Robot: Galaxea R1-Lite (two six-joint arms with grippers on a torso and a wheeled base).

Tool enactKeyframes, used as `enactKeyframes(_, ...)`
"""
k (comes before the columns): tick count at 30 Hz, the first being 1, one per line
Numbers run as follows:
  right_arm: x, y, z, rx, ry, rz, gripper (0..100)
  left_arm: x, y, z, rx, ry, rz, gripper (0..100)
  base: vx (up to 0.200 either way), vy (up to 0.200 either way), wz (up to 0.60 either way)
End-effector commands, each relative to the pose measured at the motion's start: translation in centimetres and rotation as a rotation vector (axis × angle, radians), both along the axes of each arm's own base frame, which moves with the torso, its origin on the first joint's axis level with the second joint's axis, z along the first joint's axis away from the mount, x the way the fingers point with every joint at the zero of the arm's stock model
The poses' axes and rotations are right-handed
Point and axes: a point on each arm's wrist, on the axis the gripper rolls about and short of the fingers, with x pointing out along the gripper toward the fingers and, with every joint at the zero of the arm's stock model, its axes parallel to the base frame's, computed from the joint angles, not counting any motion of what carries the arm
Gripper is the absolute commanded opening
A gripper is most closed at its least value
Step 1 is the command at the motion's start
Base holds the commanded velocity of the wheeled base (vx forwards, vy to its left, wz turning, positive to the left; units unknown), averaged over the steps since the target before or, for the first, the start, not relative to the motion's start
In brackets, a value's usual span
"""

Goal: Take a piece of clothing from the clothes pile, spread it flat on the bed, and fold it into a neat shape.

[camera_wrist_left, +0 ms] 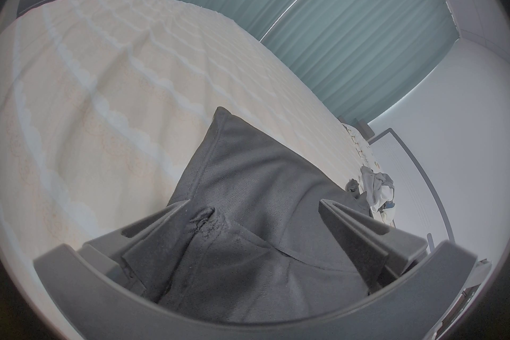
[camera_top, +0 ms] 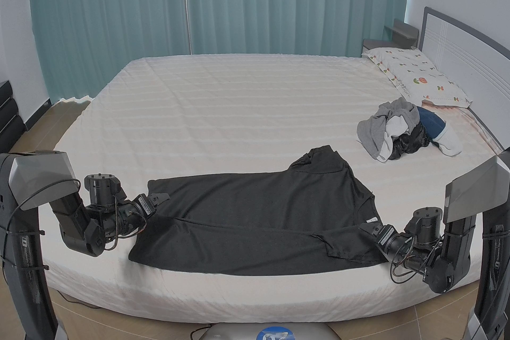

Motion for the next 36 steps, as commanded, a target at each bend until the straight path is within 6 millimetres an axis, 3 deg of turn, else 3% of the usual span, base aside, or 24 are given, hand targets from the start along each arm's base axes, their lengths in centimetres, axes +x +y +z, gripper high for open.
enactKeyframes(1, 0.0, 0.0, 0.1, 0.002, -0.008, 0.001, 100, -0.3, 0.0, -0.9, 0.003, 0.018, 0.0, 100, 0.0, 0.0, 0.0)
enactKeyframes(18, 0.2, 0.0, 0.1, 0.006, -0.015, -0.002, 100, -0.6, 0.1, -1.6, 0.038, 0.014, -0.018, 100, 0.0, 0.0, 0.0)
enactKeyframes(19, 0.2, 0.0, 0.1, 0.008, -0.014, -0.003, 100, -0.6, 0.1, -1.6, 0.04, 0.014, -0.017, 0, 0.0, 0.0, 0.0)
enactKeyframes(33, 0.6, -0.1, 0.6, 0.014, -0.041, -0.011, 100, -0.9, 0.5, -1.4, 0.046, -0.016, 0.008, 0, 0.0, 0.0, 0.0)
enactKeyframes(36, 0.7, -0.2, 1.7, 0.029, -0.078, -0.019, 100, -1.5, 0.5, -0.7, 0.045, -0.025, 0.019, 0, 0.0, 0.0, 0.0)
